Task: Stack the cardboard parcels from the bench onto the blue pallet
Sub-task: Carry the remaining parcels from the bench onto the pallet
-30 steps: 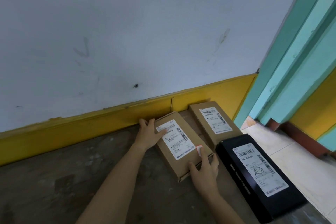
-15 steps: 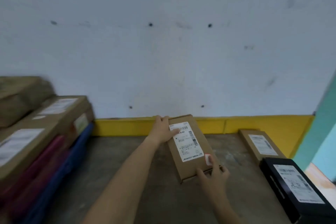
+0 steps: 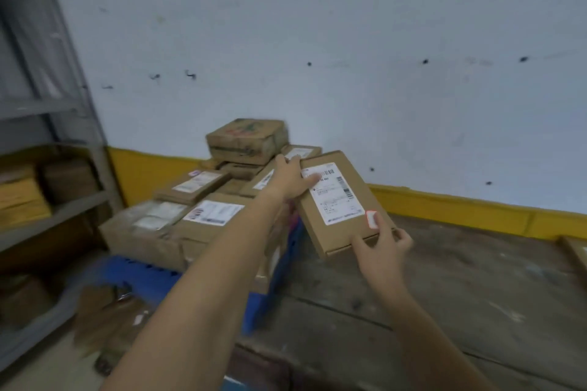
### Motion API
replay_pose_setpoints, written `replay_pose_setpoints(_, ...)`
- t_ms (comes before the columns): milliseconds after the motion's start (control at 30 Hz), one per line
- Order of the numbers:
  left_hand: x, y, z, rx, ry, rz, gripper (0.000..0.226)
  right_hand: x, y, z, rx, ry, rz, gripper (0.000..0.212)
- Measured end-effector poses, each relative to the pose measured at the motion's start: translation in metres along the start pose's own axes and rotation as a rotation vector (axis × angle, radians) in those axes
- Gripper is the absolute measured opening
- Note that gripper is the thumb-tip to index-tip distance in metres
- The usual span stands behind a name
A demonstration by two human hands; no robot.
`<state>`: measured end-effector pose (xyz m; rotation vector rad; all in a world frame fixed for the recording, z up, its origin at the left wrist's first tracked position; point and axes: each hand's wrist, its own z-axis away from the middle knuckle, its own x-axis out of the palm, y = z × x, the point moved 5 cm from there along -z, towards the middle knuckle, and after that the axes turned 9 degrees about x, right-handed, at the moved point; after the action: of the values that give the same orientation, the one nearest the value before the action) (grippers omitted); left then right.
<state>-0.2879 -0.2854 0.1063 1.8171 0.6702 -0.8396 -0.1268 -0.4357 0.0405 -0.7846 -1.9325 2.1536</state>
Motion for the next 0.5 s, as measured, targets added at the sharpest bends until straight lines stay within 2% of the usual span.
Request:
replay_pose_setpoints(267, -0.118, -0.097, 0.038, -0.089, 0.117, -0.032, 0.082, 0.118, -0.055, 0.053, -0.067, -0.108, -0.049, 0.065)
replay_pose_setpoints(500, -0.201, -0.197, 0.024, -0.031, 0.126, -0.033, 0.072, 0.236, -0.100, 0.076, -0.079, -0.122, -0.043, 0.064)
